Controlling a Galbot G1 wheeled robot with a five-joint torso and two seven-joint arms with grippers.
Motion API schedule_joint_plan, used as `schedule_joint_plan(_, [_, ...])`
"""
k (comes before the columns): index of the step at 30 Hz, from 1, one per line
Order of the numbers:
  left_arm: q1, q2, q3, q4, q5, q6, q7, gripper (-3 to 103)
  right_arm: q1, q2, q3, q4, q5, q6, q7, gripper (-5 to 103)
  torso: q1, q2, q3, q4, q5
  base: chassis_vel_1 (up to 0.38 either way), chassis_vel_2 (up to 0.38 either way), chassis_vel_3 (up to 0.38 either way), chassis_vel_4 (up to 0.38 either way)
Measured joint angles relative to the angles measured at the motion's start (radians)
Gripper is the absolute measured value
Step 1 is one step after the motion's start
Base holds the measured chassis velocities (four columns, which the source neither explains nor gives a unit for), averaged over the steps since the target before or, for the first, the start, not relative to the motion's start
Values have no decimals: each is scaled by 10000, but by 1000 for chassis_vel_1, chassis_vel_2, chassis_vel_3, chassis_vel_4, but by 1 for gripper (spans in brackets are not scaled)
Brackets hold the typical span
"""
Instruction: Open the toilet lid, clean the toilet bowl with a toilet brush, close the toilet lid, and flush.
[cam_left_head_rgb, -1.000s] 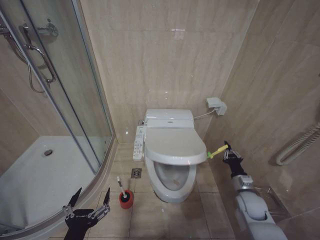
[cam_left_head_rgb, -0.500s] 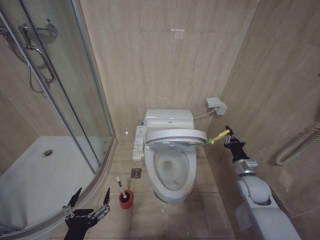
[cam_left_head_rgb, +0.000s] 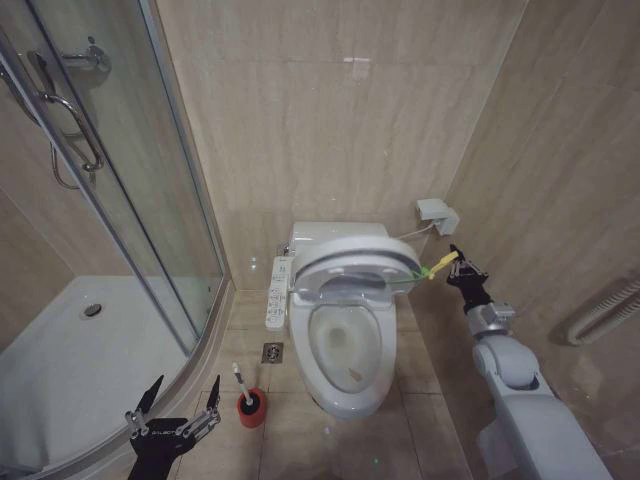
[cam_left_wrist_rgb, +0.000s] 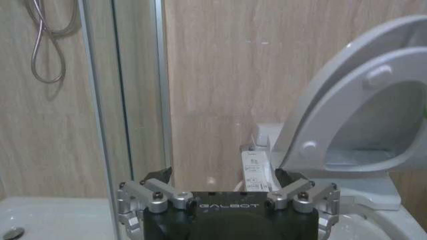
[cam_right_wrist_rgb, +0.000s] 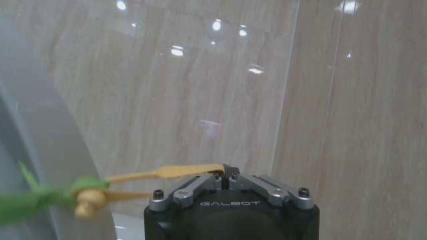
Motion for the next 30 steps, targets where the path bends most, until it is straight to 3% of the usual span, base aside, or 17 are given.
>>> schedule_joint_plan(15, [0, 0, 0, 0, 0, 0, 0, 100, 2576, -1185, -1060, -1633, 1532, -1063, -389, 1, -3, 0, 0, -8, 0, 0, 0, 0, 0])
schedule_joint_plan(30, [0, 0, 0, 0, 0, 0, 0, 100, 4080, -494, -2298, -2288, 2274, -2109, -68, 1, -3, 0, 0, -6, -1, 0, 0, 0, 0])
